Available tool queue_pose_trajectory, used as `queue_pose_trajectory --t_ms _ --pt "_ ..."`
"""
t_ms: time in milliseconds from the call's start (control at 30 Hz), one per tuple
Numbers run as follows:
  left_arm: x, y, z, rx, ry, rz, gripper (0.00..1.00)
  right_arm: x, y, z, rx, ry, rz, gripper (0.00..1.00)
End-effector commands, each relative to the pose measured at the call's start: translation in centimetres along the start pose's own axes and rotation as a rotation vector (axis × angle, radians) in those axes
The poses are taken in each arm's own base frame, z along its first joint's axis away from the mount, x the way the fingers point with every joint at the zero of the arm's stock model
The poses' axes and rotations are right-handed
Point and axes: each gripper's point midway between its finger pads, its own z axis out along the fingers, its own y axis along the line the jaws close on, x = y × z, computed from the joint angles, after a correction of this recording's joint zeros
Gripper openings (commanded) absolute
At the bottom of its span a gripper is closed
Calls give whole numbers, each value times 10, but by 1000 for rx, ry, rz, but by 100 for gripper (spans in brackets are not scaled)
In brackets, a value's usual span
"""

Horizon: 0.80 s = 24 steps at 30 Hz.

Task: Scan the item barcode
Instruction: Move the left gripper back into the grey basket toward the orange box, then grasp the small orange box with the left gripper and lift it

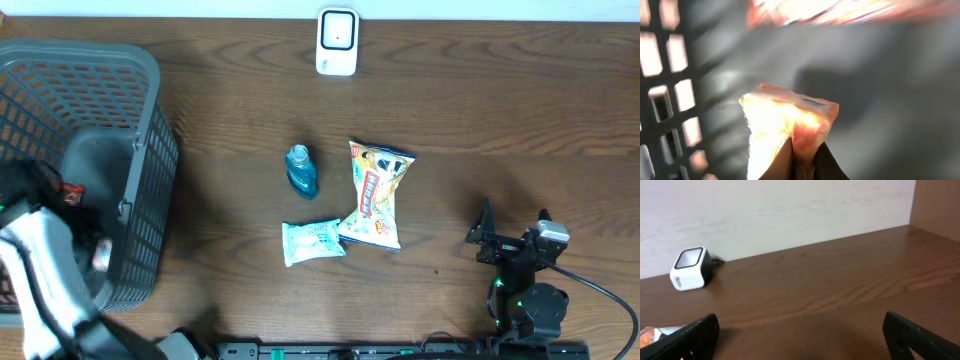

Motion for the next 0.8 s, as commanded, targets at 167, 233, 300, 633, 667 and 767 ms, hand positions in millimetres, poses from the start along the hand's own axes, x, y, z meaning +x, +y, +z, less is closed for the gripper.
queue_pose_trajectory --t_ms 167,233,300,633,667,767 --pt "16 -74 -168 706 -64 39 7 0 1 0 -3 0 -7 99" --pt "26 -80 -205 848 -109 70 7 0 1 0 -3 0 -7 99" --pt "36 -80 -240 963 -169 100 7 0 1 0 -3 0 -7 99" --pt "116 -69 -351 1387 -210 379 8 0 1 0 -4 0 -7 99" --pt "125 -70 -353 1402 -180 408 7 0 1 0 -3 0 -7 99" --pt "150 -79 -354 1432 -88 495 7 0 1 0 -3 0 -7 99"
